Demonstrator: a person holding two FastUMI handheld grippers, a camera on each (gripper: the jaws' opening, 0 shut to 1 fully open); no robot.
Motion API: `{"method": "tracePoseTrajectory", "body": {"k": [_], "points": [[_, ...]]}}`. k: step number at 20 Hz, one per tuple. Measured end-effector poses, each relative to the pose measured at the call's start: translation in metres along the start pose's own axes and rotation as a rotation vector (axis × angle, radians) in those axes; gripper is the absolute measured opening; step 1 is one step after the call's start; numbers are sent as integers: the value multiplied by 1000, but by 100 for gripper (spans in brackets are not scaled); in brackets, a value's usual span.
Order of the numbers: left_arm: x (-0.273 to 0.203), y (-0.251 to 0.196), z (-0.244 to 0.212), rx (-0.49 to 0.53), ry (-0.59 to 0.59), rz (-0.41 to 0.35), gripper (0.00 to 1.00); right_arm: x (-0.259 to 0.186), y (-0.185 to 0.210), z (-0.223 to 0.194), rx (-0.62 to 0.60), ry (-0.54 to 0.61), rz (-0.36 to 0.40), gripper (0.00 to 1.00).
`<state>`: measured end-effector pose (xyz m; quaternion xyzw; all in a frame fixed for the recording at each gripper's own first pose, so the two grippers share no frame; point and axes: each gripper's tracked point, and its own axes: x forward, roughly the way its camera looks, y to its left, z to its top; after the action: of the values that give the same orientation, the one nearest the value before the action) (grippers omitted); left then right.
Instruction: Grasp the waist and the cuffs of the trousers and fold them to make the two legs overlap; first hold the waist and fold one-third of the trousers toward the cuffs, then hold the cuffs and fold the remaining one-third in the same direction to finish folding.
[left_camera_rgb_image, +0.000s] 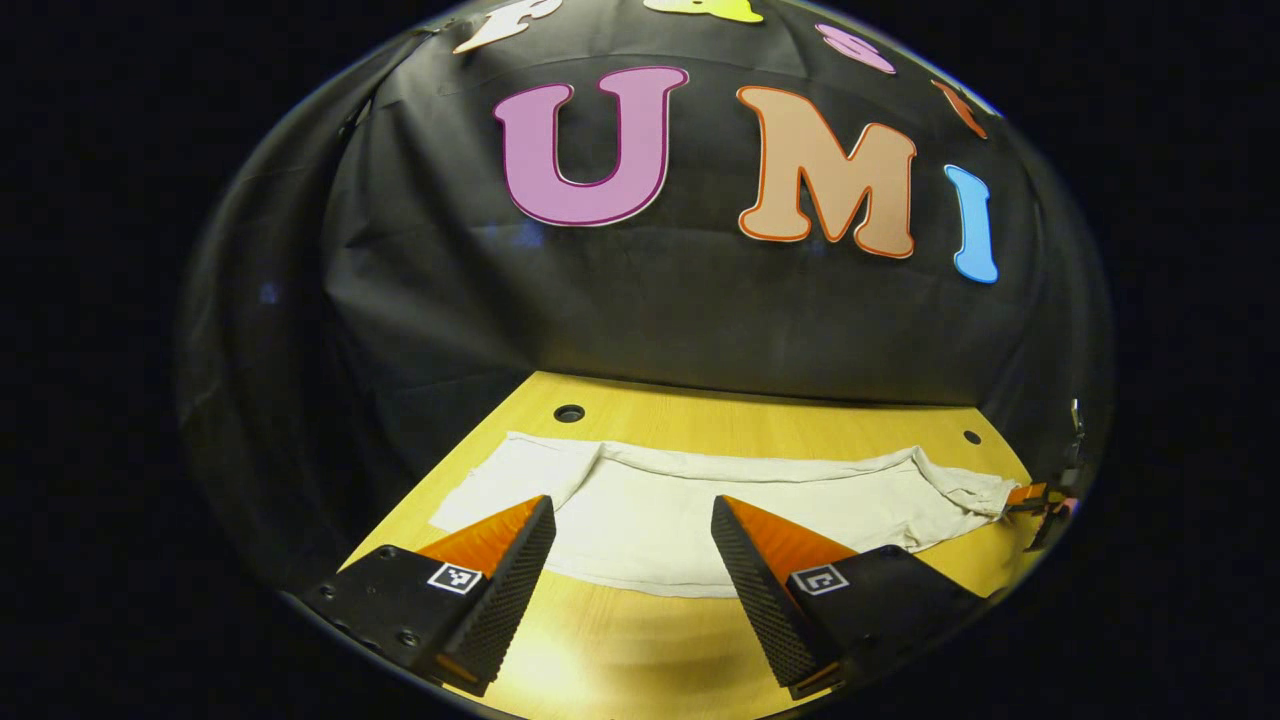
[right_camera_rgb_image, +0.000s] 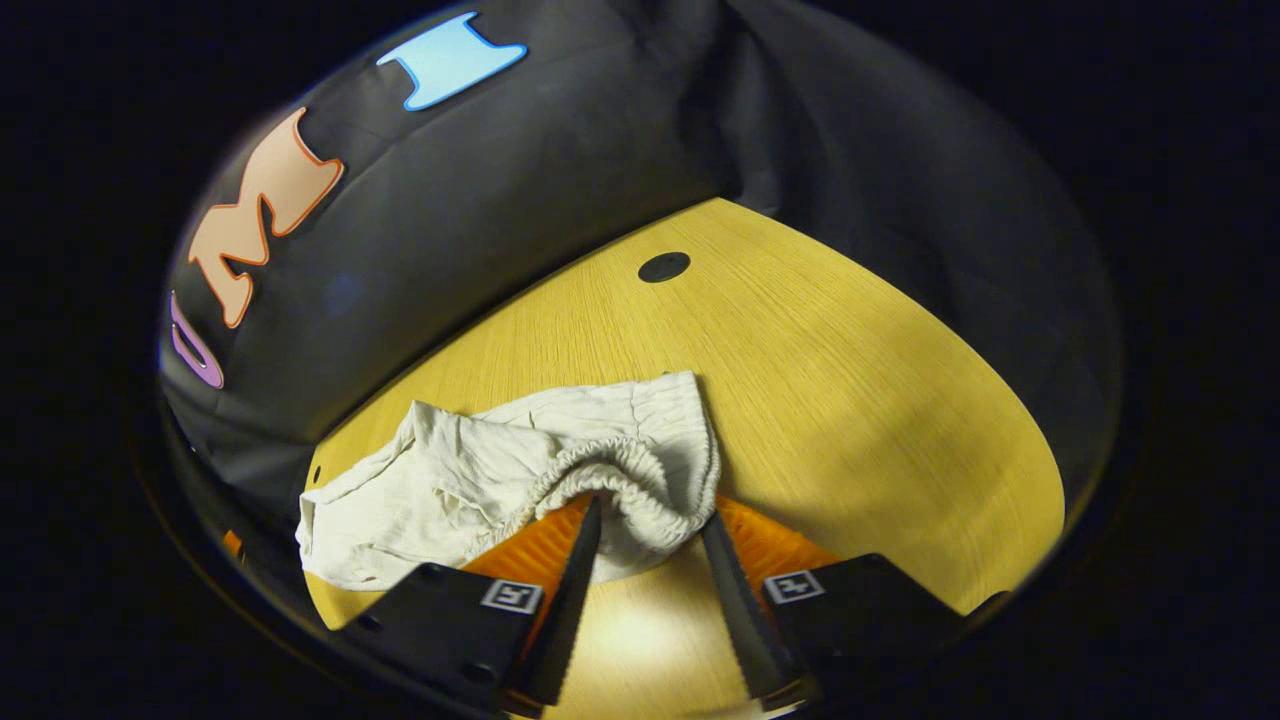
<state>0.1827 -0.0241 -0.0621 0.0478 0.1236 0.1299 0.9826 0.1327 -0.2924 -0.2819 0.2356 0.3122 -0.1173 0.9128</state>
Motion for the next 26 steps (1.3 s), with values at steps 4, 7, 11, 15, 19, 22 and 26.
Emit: {"method": "tracePoseTrajectory", "body": {"k": [4, 7, 11, 15, 19, 22, 26], "points": [[-5, -6, -3, 5, 3, -10, 96, -10, 7, 12, -4, -47, -4, 25], [-10, -3, -6, 0, 3, -15, 96, -24, 25, 28, -38, -114, 27, 25], [-15, 15, -7, -23, -6, -11, 95, -58, 56, 49, -129, -195, 53, 25], [-14, 43, -6, -38, -18, -25, 95, -98, 107, 67, -215, -279, 88, 25], [-9, 79, -5, -47, -20, -57, 95, -131, 190, 68, -294, -351, 139, 24], [0, 111, -9, -49, -11, -70, 95, -140, 258, 53, -352, -384, 164, 15], [16, 150, -17, -69, 9, -80, 95, -132, 344, 7, -421, -336, 216, 15]]}}
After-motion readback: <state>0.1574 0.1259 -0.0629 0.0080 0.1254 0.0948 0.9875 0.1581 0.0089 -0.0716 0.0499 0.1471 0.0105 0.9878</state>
